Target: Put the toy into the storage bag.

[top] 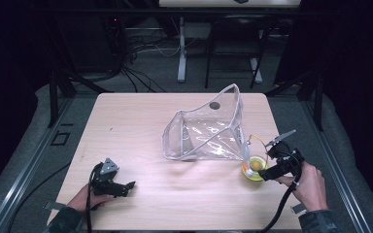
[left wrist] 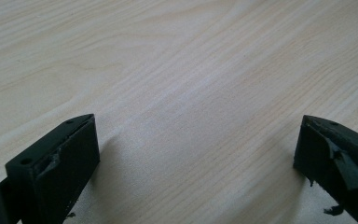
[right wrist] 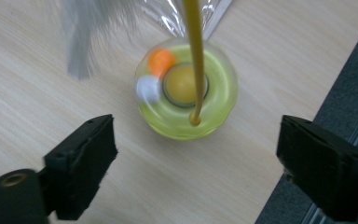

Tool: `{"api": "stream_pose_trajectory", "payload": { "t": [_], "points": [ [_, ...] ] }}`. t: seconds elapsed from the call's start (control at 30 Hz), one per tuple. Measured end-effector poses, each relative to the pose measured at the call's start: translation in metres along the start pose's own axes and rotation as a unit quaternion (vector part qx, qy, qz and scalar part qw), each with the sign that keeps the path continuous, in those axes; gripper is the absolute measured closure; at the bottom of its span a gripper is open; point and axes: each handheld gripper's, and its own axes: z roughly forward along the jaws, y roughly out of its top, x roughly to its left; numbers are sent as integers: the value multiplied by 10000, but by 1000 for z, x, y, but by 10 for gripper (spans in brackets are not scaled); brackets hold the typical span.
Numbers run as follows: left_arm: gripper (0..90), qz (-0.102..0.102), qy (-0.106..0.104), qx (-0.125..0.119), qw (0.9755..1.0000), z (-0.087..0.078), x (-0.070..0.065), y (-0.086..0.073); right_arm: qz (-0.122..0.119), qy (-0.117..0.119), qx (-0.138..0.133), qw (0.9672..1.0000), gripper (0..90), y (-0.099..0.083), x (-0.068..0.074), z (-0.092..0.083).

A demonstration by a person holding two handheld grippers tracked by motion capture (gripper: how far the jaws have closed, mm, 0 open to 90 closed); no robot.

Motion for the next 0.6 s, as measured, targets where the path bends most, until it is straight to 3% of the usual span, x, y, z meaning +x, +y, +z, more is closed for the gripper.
{"api": "stream_pose_trajectory", "payload": {
  "t": [0.2,0.23,0.27,0.5,0.6],
  "points": [
    [0,3,0,1,10000,0,0,0,-163,-135,-137,9997,294,16,2,-19],
    [0,3,1,1,10000,0,0,0,-250,-105,-136,9995,386,21,4,-24],
    [0,1,0,1,10000,0,0,0,-250,-105,-136,9995,386,21,4,-24],
    [0,2,-1,2,10000,0,0,0,-458,-110,94,9988,608,39,9,-38],
    [0,0,-1,1,10000,0,0,0,-535,-123,256,9982,637,45,8,-41]
  ]
}}
